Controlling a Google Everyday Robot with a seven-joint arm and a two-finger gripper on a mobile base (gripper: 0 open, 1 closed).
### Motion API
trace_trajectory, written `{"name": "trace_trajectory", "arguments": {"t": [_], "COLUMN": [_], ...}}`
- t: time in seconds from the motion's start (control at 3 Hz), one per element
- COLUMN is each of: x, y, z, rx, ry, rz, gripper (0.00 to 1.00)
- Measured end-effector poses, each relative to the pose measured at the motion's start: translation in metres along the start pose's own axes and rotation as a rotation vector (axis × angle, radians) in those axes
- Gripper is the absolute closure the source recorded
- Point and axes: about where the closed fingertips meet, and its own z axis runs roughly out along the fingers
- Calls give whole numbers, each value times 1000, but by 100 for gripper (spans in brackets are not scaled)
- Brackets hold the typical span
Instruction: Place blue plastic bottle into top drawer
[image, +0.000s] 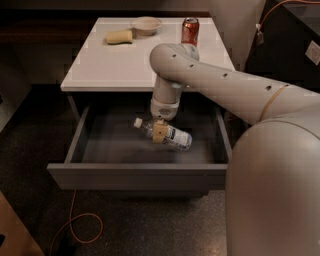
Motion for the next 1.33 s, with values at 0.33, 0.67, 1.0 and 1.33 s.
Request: {"name": "trace_trajectory", "arguments": {"t": [0.33,0.67,1.0,1.33], "x": [-1,-1,0,1], "y": [-1,0,0,-2], "z": [24,42,53,56], "rx": [-1,-14,-22,2], "ry": [58,95,114,114], "rz": [-14,-27,-29,-20], "gripper": [65,42,18,0]}}
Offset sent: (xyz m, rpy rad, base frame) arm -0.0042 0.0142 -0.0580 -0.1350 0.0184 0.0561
